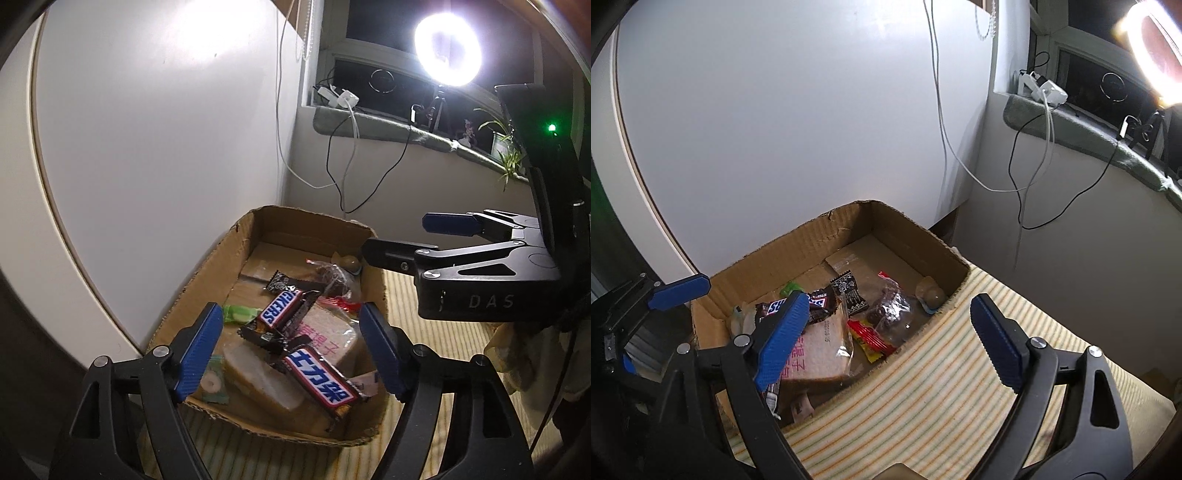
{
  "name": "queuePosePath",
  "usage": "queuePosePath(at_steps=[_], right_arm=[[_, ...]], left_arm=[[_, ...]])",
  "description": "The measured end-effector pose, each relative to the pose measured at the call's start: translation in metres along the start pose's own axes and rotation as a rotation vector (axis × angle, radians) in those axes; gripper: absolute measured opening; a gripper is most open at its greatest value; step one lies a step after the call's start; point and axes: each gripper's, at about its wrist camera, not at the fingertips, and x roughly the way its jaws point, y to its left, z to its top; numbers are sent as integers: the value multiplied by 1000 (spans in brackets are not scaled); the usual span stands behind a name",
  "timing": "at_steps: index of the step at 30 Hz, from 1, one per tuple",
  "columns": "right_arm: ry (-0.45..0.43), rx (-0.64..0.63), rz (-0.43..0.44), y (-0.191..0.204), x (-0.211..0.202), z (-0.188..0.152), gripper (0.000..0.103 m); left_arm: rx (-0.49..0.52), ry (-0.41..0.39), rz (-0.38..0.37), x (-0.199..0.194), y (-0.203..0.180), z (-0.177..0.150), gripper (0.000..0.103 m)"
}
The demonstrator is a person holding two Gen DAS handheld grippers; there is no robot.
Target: Organize snacks
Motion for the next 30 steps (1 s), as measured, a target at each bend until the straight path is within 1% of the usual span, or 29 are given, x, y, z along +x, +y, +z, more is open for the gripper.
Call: queuePosePath(at_steps=[9,15,22,30], right_arm=[[-35,35,-24,-19,-33,-13,91],[-58,56,-57,-38,-59,-27,91],[-71,112,-131,-80,-96,-57,91],[-51,196,-223,-138,-128,-100,91]], left_arm=[[33,-23,-18,-15,-21,3,76],[55,-29,-40,-19,-37,3,76],[77,-20,-86,-15,-57,0,76],[99,10,-158,-1,-89,-4,76]])
